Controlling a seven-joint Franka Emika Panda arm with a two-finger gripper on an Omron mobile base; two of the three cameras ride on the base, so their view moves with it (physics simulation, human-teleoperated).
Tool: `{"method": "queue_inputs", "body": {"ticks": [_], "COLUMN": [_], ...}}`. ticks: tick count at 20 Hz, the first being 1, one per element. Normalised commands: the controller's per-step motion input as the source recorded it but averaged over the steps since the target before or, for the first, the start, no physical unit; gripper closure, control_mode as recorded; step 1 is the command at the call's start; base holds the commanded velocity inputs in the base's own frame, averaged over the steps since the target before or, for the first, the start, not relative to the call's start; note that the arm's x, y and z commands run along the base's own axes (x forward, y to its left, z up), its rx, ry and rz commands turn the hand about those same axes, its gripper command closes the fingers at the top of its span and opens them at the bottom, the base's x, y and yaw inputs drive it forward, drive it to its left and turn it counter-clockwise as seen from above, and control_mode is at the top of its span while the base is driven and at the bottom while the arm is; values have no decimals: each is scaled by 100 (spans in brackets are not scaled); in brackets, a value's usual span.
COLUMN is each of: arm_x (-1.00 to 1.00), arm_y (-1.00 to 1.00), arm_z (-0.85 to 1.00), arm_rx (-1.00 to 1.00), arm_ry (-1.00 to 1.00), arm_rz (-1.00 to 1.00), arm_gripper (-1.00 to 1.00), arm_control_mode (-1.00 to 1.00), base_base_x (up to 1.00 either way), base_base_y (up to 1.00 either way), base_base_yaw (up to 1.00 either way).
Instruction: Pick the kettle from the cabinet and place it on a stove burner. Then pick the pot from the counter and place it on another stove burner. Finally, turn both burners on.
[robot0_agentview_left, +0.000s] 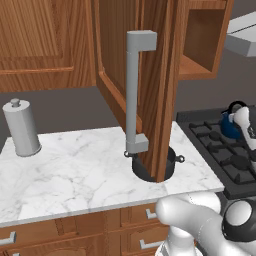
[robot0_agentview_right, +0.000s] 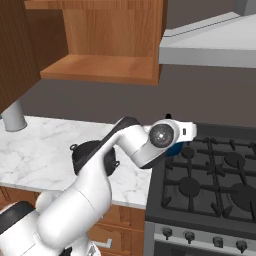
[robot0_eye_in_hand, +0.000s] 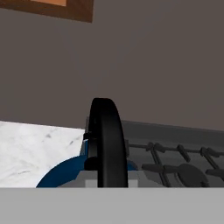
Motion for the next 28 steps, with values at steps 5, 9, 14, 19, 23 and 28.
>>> {"method": "queue_inputs", "body": {"ticks": [5,9,14,19,23,28], "arm_x": [26,22,20,17,14,11], "arm_y": [-9,-8,-11,-9,-13,-12], "arm_z": [-12,-9,-9,-11,-11,-10], "arm_rx": [1,0,0,0,0,0], "arm_ry": [0,0,-1,-1,-1,0], "arm_rz": [1,0,0,0,0,0], "arm_gripper": [100,100,100,100,100,100], "arm_control_mode": [-100,-100,-100,-100,-100,-100], "base_base_x": [0,0,0,0,0,0], "base_base_y": [0,0,0,0,0,0], "base_base_yaw": [0,0,0,0,0,0]}}
